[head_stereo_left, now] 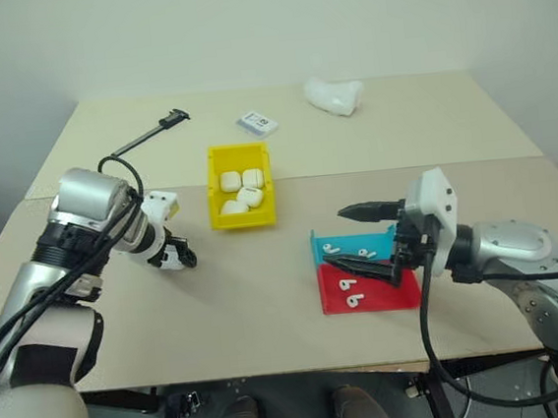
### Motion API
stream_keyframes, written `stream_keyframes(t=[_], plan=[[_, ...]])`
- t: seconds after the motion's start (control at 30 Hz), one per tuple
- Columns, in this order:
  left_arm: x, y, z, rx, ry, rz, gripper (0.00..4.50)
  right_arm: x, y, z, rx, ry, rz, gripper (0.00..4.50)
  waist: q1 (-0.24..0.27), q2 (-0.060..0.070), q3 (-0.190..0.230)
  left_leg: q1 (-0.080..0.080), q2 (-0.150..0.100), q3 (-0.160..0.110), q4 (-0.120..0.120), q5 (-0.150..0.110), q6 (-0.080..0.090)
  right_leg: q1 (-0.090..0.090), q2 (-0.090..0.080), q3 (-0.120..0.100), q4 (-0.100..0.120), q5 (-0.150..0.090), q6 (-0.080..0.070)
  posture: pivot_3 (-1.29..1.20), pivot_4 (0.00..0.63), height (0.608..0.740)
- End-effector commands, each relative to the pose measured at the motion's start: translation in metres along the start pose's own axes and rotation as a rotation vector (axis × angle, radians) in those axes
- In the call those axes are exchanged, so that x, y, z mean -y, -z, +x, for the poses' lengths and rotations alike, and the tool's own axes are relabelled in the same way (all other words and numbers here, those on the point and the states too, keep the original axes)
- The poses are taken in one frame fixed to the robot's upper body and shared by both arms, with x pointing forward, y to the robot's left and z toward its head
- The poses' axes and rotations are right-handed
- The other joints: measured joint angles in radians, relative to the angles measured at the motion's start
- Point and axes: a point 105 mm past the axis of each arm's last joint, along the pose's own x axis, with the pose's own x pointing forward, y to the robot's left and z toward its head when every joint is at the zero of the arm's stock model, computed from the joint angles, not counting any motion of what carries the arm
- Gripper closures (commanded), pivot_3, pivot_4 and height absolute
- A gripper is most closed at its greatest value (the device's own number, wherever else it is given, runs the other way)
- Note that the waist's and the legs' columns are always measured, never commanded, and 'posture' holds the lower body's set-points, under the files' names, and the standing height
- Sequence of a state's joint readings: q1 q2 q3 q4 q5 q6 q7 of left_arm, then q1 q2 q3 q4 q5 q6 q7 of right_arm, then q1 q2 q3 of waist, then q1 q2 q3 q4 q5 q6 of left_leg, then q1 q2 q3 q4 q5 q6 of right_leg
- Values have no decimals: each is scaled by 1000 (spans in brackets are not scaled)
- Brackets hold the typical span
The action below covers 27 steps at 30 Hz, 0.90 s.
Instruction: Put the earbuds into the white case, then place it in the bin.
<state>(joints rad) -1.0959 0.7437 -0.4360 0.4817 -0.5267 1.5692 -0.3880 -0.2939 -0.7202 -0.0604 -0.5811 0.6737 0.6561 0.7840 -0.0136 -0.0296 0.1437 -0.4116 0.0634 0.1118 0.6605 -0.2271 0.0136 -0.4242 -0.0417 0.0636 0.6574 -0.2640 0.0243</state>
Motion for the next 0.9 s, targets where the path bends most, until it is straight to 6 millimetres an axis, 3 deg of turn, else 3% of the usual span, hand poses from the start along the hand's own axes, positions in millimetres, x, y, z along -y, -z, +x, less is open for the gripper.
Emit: stream_keyframes(t=[0.03,0.17,0.27,0.4,0.57,0.67,0.77,0.87,0.9], plan=[[-4,-6,-3,22,-23,7,0,-6,-9,-2,26,-13,-24,29,0,0,0,0,0,0,0,0,0,0,0,0,0,0,0,0,150,740],[-4,-6,1,16,-26,-10,0,-7,-9,-2,25,-13,-22,29,2,0,0,2,0,-1,0,0,0,1,0,0,1,0,0,0,150,740],[-3,-4,0,14,-15,-4,569,-6,-9,-3,26,-10,-21,0,2,0,0,3,0,-1,0,0,0,2,0,0,1,0,0,0,150,740],[-7,2,-4,1,-15,-5,1704,-4,-10,-3,24,-5,-23,0,0,0,0,1,0,-2,0,0,0,1,0,1,1,0,0,0,150,740],[-24,5,-21,83,-33,3,1703,-3,-9,0,25,-4,-23,0,-6,0,0,1,0,-3,0,0,0,-1,0,2,1,0,0,0,150,740],[-29,-5,-46,364,-18,130,1703,-1,-8,0,23,6,-26,0,-8,0,0,1,1,-2,0,0,0,-1,0,2,2,0,0,0,150,740],[-22,-1,-73,500,142,187,1703,0,-7,-2,23,17,-24,0,0,0,0,1,1,-2,0,0,0,-1,-1,2,2,0,0,0,150,740],[-17,-7,-88,695,189,261,1703,1,-6,-2,22,21,-25,0,10,0,-1,2,1,1,0,0,0,1,-1,0,1,0,0,0,150,740],[-10,-14,-96,866,200,326,1703,1,-6,-2,25,24,-26,0,12,1,-1,3,1,1,0,0,0,2,-2,0,0,0,0,0,150,740]])
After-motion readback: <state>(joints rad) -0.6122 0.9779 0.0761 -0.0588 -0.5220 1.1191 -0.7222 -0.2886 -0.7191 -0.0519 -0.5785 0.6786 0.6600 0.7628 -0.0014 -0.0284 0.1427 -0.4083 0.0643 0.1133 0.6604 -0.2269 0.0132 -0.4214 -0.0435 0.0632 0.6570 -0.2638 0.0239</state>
